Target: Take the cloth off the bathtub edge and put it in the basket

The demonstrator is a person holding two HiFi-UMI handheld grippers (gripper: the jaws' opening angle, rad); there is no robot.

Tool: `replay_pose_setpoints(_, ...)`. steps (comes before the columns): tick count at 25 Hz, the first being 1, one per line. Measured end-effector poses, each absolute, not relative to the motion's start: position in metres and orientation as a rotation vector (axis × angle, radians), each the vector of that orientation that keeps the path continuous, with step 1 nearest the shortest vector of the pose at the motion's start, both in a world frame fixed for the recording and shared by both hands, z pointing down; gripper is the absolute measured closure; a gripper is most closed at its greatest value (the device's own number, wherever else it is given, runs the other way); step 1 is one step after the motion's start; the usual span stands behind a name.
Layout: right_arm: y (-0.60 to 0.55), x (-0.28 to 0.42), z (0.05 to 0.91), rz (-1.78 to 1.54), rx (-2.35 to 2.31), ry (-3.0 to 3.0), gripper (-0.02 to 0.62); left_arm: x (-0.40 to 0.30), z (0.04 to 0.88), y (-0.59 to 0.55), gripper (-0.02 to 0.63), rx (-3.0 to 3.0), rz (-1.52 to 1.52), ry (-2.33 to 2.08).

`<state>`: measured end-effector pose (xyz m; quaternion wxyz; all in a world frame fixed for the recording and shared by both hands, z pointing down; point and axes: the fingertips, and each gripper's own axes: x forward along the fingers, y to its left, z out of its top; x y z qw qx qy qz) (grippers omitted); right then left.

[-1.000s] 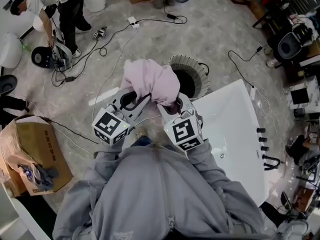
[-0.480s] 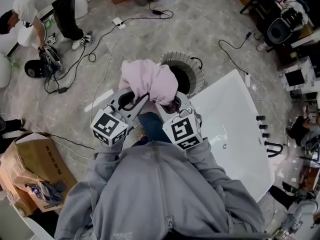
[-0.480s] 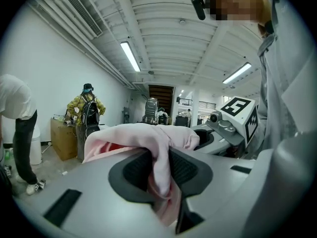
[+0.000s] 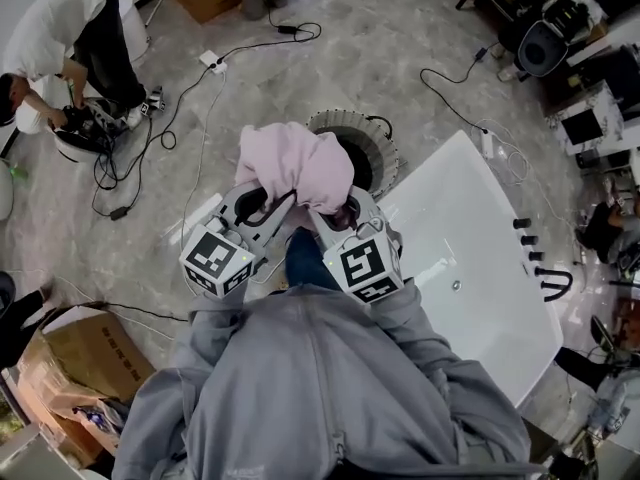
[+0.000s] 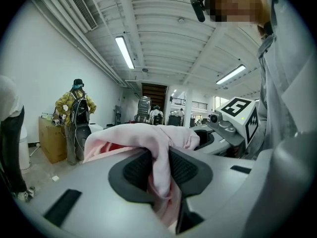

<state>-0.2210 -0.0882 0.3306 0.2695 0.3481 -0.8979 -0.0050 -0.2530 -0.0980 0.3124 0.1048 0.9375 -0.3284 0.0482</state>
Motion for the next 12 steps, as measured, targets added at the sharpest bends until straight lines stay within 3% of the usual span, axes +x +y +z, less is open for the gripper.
replay_pose_setpoints(12, -0.184, -0.178, 0.335, 0.024, 1.115, -2.341, 0.469, -0.209, 0.313, -0.199, 0.517, 2.847, 0.159, -0.765)
